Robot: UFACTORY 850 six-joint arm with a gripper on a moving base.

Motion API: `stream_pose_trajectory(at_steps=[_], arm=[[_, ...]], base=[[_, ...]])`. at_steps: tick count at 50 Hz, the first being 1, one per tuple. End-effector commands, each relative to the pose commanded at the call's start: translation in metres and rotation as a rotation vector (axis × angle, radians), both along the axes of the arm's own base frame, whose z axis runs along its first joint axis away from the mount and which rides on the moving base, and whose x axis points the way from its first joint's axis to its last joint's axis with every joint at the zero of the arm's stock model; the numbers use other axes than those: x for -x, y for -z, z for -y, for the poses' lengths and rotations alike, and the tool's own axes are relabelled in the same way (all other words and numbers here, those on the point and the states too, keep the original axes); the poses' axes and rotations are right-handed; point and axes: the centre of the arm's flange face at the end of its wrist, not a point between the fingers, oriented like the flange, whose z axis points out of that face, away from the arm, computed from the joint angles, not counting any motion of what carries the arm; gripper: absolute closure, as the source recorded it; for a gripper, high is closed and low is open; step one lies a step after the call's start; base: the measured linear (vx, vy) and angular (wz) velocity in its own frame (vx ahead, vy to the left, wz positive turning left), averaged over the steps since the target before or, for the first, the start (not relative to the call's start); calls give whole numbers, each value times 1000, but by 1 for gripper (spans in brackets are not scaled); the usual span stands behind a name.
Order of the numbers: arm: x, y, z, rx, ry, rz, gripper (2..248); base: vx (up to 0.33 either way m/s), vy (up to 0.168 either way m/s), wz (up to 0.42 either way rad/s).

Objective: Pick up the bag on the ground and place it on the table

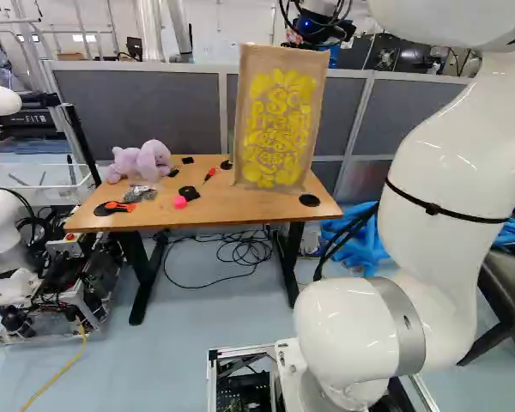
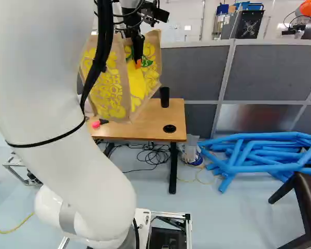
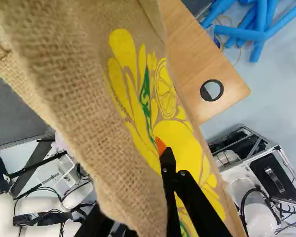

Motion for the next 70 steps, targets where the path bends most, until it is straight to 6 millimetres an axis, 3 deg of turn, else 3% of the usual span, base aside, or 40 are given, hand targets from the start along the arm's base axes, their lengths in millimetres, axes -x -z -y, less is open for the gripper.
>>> stream_pose_trajectory(at_steps=[31, 57, 70], arm=[[-2, 0, -2, -17, -3, -20, 218], [-20, 1, 3, -20, 2, -22, 218], [-30, 15, 8, -22, 10, -49, 218]], base=[[0, 0, 0], [0, 0, 0], [0, 0, 0]])
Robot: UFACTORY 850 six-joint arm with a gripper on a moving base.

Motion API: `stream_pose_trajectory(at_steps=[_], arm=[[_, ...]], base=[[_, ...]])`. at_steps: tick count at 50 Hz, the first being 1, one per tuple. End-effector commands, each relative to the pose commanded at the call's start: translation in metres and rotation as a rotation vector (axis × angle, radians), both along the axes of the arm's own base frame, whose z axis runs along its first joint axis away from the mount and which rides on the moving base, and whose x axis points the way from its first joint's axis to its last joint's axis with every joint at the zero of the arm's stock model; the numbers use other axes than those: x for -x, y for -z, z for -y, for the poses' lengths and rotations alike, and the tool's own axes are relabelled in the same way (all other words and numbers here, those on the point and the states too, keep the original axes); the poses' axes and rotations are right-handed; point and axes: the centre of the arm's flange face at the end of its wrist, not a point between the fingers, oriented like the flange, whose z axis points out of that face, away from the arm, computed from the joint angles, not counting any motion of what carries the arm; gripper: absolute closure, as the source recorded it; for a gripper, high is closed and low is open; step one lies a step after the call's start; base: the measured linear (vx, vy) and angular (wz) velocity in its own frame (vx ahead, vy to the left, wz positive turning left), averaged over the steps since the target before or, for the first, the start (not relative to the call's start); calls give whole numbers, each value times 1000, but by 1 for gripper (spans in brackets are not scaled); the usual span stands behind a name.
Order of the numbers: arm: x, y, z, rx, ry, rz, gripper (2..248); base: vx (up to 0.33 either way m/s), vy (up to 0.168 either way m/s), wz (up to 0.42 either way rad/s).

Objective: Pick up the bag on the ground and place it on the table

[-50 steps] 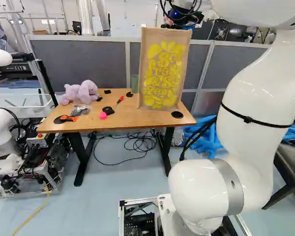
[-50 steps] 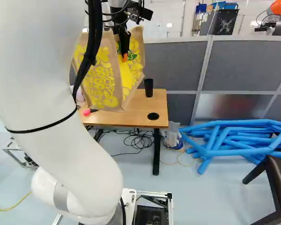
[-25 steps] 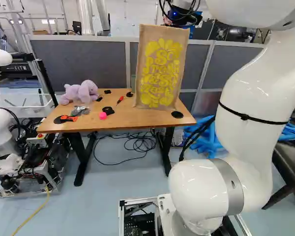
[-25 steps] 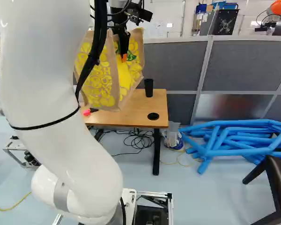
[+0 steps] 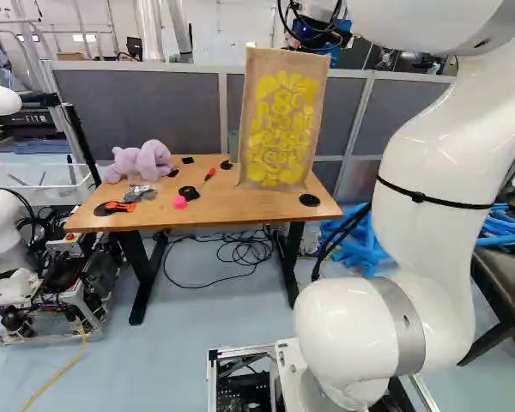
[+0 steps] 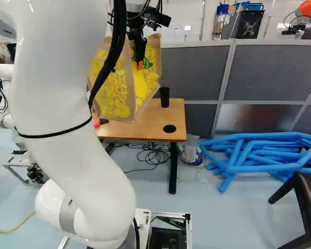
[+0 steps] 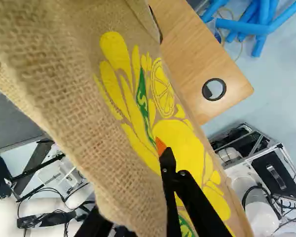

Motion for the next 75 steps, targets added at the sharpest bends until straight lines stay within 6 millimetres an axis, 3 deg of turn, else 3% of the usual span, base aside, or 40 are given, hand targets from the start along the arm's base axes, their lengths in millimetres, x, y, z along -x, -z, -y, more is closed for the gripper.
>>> stream_pose_trajectory(at_steps=[43, 75], arm=[[-36, 62, 4, -8, 6, -99, 218], [-62, 111, 7, -54, 298, -175, 218]], base=[[0, 0, 0], [0, 0, 0]])
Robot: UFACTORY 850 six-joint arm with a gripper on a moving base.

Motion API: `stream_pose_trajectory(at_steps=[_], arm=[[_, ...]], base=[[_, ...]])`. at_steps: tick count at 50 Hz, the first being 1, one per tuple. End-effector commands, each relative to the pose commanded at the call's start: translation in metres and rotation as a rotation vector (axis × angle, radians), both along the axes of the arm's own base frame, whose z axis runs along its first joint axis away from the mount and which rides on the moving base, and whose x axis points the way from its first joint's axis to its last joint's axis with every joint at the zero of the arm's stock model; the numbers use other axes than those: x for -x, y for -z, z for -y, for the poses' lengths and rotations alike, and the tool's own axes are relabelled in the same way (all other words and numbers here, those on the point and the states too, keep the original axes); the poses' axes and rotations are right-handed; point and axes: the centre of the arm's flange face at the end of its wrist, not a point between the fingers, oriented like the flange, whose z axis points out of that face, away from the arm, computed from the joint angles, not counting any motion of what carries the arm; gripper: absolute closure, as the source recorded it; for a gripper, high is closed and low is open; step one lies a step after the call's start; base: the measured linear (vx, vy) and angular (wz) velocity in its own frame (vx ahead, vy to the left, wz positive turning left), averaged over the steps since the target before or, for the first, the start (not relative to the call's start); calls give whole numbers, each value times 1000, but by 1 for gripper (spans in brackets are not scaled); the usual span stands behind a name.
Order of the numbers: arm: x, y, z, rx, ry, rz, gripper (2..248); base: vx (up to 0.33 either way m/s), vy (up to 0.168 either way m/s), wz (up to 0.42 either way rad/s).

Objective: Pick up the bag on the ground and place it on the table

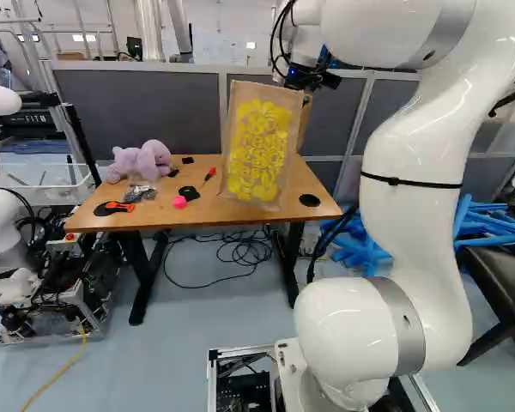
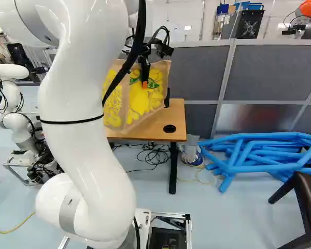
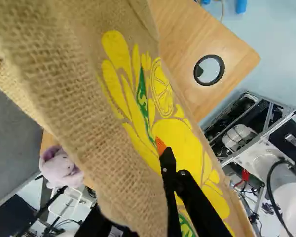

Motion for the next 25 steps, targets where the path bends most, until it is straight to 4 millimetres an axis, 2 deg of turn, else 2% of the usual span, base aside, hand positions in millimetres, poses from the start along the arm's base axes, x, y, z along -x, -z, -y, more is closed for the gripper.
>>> stream_pose_trajectory(at_steps=[25], arm=[[-19, 38, 4, -9, 256, -55, 218]], base=[[0, 0, 0]])
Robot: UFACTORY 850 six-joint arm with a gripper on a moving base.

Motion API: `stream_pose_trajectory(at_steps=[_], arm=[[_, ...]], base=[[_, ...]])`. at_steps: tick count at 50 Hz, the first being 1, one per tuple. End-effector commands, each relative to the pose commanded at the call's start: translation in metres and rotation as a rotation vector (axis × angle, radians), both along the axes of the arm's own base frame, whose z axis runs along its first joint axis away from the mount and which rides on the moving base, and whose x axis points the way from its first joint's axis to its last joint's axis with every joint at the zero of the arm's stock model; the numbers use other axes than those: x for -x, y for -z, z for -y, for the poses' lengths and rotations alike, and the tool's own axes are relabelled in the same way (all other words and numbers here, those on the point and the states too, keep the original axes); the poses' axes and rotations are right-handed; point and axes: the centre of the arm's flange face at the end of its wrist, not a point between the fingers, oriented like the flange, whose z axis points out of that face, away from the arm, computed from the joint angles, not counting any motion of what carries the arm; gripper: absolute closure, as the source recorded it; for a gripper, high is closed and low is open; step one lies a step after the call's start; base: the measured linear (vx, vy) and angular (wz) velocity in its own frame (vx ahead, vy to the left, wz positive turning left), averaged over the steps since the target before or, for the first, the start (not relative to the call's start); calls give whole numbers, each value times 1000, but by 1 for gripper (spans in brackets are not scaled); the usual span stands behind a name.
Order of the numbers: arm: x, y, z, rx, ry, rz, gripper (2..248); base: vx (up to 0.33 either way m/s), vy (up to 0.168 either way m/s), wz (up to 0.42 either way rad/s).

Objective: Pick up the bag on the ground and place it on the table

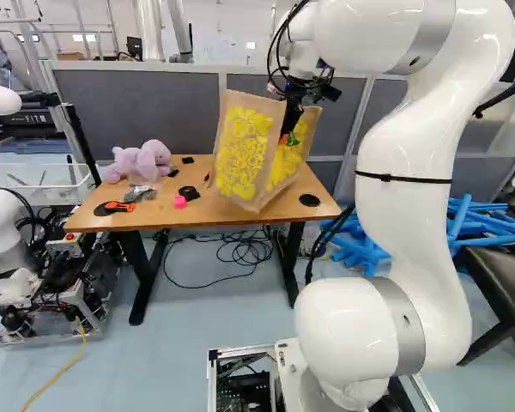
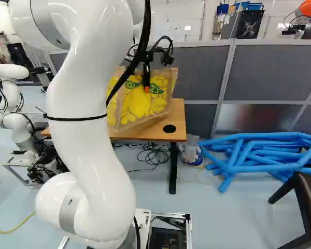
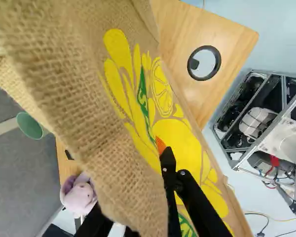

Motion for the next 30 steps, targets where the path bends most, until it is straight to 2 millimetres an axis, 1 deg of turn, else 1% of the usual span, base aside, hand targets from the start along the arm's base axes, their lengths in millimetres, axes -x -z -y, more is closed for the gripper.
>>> stream_pose_trajectory(at_steps=[30], arm=[[-24, 45, 10, 58, 281, -10, 218]], base=[[0, 0, 0]])
